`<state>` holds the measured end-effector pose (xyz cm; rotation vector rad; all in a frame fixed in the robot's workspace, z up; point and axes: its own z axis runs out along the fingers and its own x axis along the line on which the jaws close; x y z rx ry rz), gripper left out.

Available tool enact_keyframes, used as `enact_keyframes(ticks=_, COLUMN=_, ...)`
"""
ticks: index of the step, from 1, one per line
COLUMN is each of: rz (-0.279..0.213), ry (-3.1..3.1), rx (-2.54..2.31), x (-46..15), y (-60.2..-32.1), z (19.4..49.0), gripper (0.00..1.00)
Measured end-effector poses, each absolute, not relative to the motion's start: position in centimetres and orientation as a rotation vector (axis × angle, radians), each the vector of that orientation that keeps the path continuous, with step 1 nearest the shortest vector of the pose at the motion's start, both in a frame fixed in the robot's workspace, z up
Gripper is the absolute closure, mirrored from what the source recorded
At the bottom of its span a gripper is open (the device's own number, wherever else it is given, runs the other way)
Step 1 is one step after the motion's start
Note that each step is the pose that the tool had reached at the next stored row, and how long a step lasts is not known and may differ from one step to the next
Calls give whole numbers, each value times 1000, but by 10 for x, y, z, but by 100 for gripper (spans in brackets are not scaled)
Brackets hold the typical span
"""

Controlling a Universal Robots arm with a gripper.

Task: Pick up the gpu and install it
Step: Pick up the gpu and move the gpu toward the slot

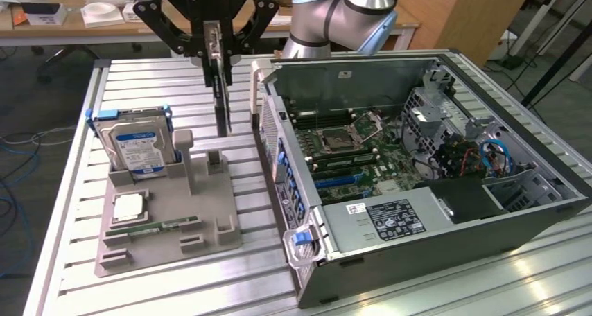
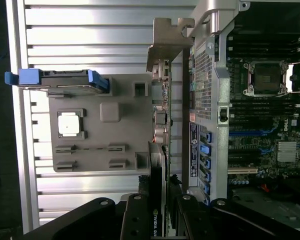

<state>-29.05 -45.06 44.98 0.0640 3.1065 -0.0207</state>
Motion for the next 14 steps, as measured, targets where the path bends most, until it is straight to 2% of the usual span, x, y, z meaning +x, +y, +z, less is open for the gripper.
enact_keyframes(ticks=14, rz=-21, ry=3107, rx=64, x=-276, y=-451, z=450, gripper=74)
